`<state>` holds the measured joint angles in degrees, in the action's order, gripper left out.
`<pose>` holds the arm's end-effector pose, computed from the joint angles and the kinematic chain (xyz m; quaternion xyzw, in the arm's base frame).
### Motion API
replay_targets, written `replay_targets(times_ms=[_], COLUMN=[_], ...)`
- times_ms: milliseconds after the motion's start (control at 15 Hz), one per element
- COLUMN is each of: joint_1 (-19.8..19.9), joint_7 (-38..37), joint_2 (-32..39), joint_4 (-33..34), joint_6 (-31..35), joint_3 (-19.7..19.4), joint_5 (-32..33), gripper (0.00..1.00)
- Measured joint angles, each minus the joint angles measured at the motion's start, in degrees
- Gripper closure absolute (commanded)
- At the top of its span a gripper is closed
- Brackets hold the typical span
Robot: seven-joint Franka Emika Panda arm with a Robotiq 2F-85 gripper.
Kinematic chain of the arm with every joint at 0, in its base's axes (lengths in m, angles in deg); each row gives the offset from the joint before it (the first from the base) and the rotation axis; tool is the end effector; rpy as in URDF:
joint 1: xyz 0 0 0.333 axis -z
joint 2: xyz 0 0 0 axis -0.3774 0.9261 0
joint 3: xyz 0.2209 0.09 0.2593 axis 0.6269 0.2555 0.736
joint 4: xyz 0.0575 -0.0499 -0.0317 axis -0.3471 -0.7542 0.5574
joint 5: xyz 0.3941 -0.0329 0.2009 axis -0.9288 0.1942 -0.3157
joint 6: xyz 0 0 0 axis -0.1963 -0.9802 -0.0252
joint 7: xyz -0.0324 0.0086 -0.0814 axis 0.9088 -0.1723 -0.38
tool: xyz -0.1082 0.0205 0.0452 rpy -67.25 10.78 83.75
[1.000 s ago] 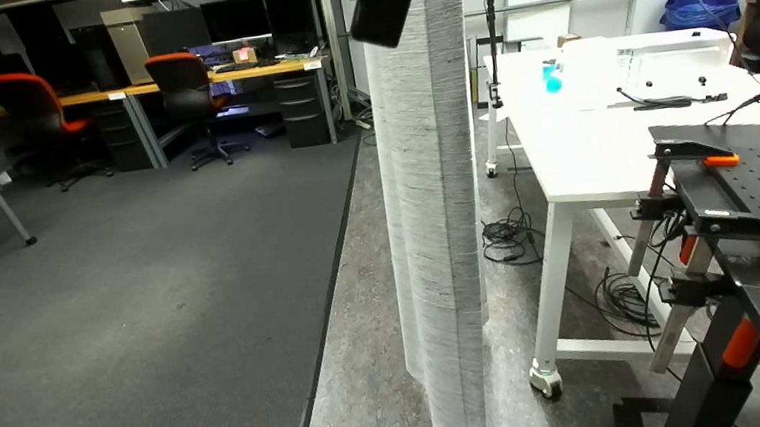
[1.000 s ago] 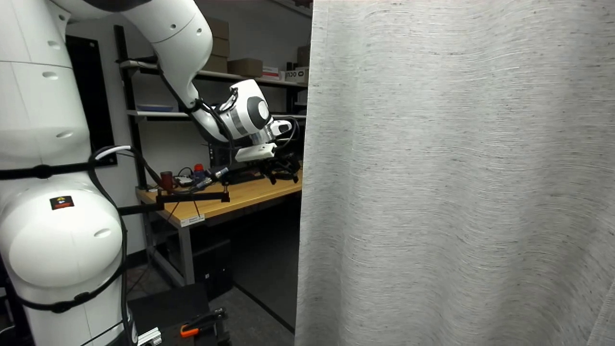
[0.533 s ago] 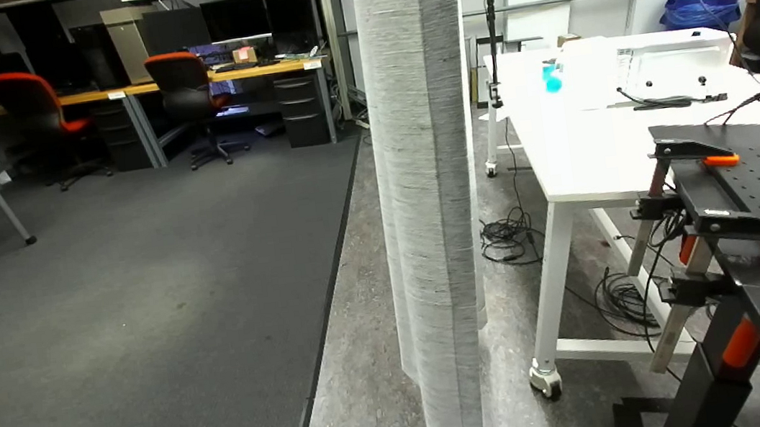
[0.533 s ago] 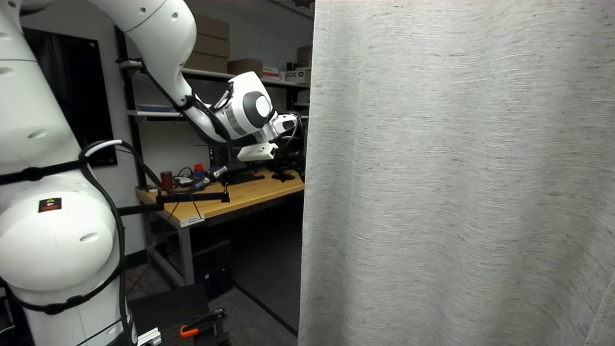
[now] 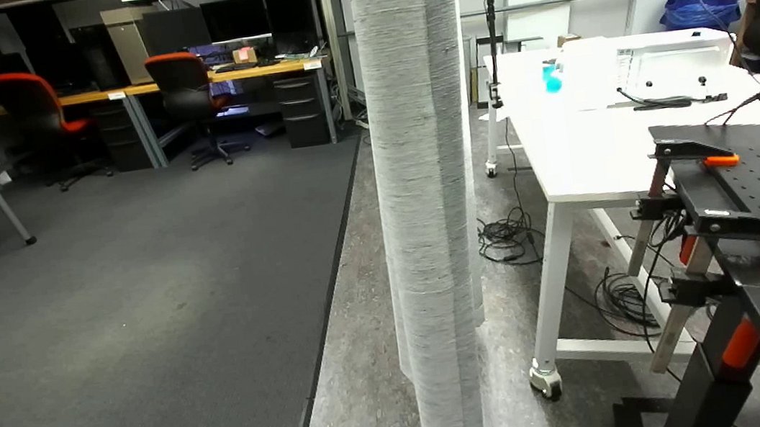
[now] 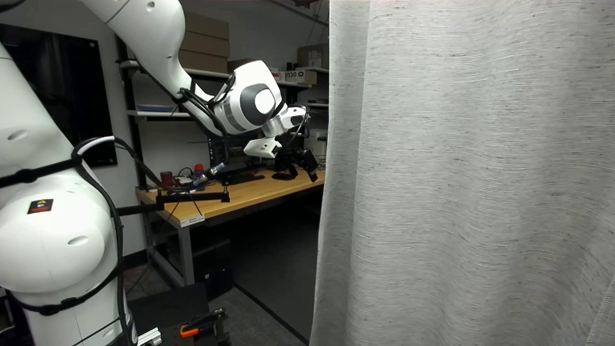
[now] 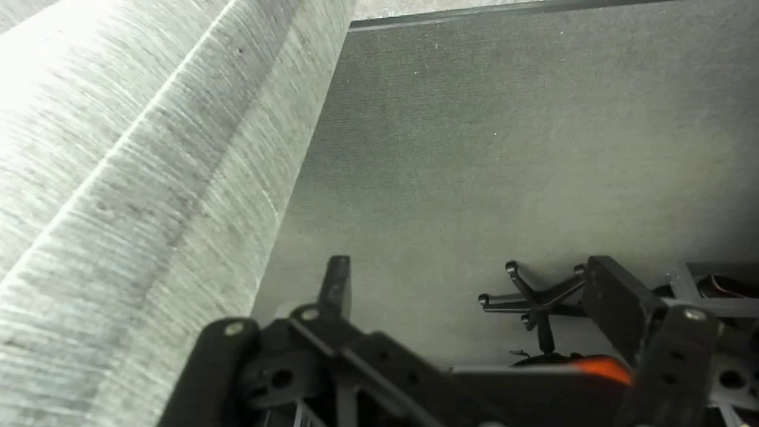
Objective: Slide the curtain to the left
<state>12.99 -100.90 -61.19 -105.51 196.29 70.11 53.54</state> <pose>0.4516 0.2105 0.4272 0.9576 0.1106 0.2652 0.0210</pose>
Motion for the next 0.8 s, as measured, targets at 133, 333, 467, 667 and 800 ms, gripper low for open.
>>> replay_targets(times_ms=[133, 333, 467, 667, 800], joint_1=[0.62, 1.18, 1.23, 1.23, 1.27], joint_7=[0.0, 0.0, 0.0, 0.0, 0.03], joint_2=[-0.6, -1.35, -2.01, -2.78, -3.06], joint_4=[-0.35, -0.95, -1.6, -2.24, -3.07], joint_6=[0.0, 0.0, 0.02, 0.02, -0.02], joint_3=[0.0, 0.07, 0.16, 0.46, 0.63], joint_5=[-0.26, -0.26, -0.26, -0.36, -0.37], gripper=[0.0, 0.0, 0.0, 0.0, 0.0])
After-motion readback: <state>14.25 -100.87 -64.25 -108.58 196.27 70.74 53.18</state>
